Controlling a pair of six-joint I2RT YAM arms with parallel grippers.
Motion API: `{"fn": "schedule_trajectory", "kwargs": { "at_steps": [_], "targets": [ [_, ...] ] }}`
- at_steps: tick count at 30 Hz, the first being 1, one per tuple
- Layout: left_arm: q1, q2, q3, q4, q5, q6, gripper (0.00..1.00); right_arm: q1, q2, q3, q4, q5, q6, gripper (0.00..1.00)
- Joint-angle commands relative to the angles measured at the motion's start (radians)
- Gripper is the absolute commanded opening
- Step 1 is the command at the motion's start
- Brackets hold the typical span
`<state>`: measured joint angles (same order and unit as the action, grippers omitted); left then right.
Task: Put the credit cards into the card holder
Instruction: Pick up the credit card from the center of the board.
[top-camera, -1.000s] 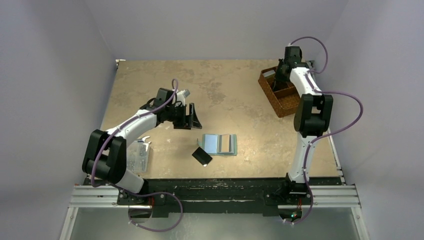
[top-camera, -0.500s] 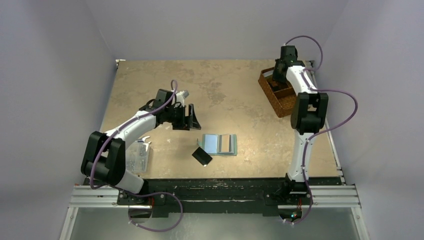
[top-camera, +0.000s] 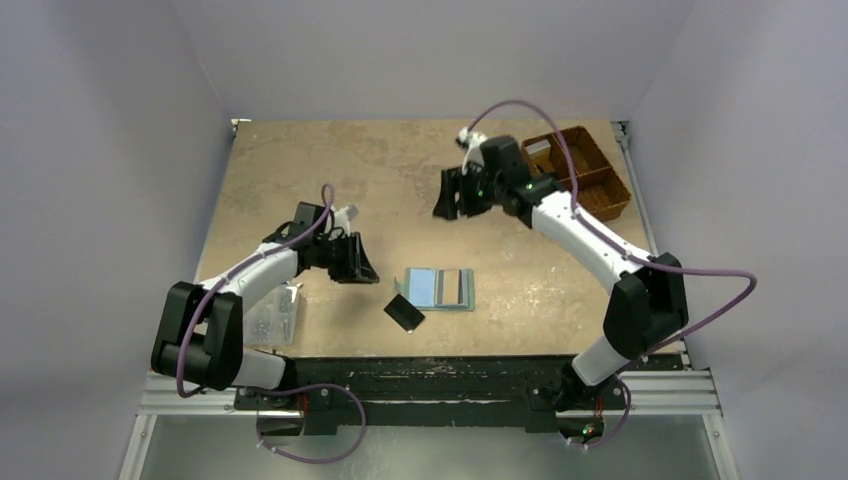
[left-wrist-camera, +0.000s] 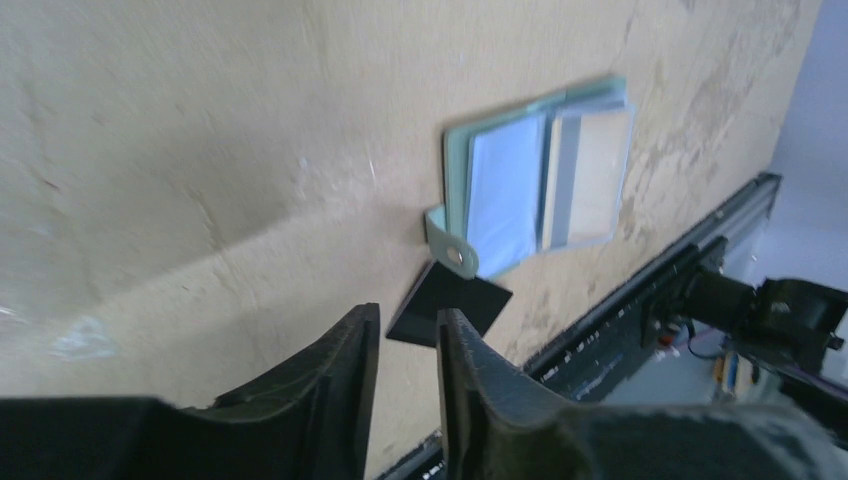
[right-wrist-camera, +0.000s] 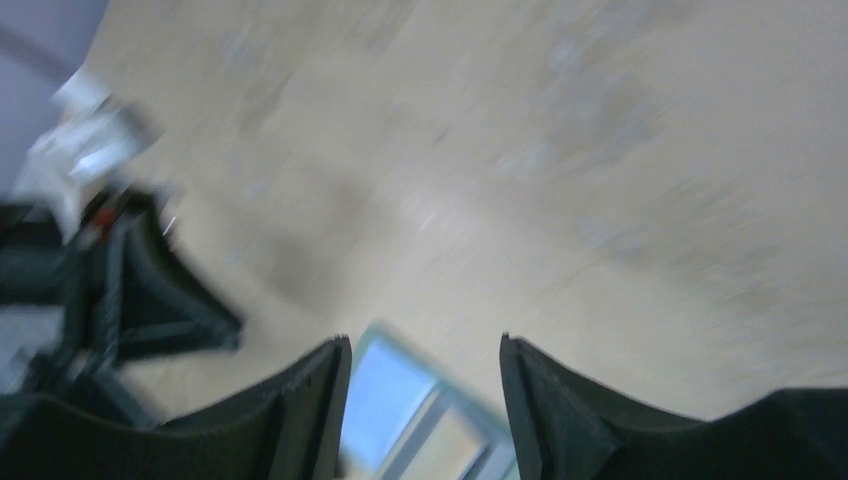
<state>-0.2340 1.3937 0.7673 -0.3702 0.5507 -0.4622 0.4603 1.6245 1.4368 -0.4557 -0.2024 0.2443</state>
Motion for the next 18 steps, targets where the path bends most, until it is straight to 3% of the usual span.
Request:
{"fn": "schedule_trajectory", "kwargs": {
  "at_steps": [1, 4, 9, 18],
  "targets": [
    [-0.068, -0.023, -0.075, 0.057, 0.12, -0.083, 0.25, 0.083, -0.063, -0.278, 0.133, -0.323, 0.147, 0.66],
    [-0.147, -0.032, -0.112, 0.074, 0.069, -0.146, 0.17, 0.167, -0.118, -0.425, 0.258, -0.366, 0.26, 0.68],
    [-0.174, -0.099, -0.229, 0.16, 0.034, -0.263, 0.16, 0.254, -0.169, -0.61, 0.471, -0.361, 0.423, 0.71],
    [-0.178, -0.051, -0.318, 0.328, 0.05, -0.345, 0.1, 0.318, -0.177, -0.702, 0.51, -0.265, 0.446, 0.7]
  ]
}}
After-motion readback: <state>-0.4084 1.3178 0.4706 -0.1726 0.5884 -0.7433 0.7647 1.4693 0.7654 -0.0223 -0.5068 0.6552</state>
